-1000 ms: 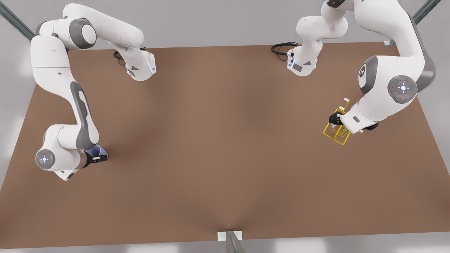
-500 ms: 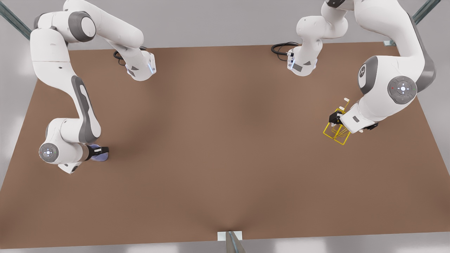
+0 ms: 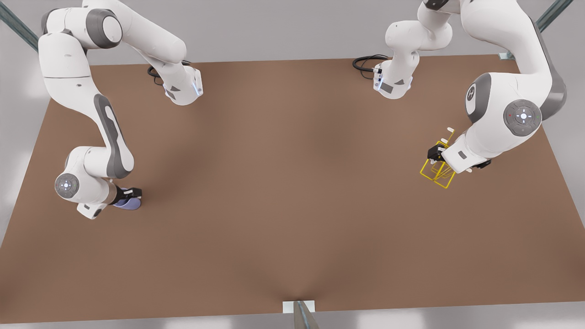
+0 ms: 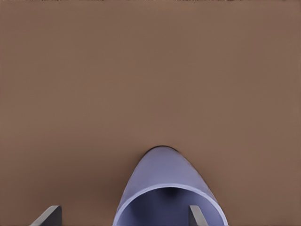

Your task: Place the cup on the cup holder

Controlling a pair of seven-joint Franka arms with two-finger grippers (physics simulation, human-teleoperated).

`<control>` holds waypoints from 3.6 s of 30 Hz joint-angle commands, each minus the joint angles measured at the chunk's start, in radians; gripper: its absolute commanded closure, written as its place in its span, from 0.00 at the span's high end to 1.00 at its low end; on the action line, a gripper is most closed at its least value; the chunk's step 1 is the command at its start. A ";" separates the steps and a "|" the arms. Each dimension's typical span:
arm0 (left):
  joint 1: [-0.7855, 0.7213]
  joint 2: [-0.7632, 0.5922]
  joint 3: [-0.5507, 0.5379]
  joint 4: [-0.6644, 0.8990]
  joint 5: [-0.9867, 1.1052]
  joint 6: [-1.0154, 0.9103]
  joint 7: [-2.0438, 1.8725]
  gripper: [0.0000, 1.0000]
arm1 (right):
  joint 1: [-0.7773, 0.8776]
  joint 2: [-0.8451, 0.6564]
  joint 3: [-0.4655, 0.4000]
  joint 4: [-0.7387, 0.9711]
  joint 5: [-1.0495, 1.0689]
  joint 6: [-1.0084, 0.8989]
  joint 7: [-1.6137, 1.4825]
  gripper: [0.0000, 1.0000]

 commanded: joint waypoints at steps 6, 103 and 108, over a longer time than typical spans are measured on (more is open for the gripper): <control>0.000 -0.001 0.001 -0.004 0.001 -0.006 0.002 1.00 | 0.000 -0.002 0.000 -0.019 0.003 0.045 -0.022 1.00; 0.022 0.024 0.010 -0.010 0.001 -0.055 0.000 1.00 | 0.649 0.619 0.025 0.557 1.545 -0.173 -0.265 1.00; 0.022 0.024 0.009 -0.010 0.001 -0.052 -0.001 1.00 | 0.560 0.585 0.025 0.507 1.456 -0.312 -0.252 1.00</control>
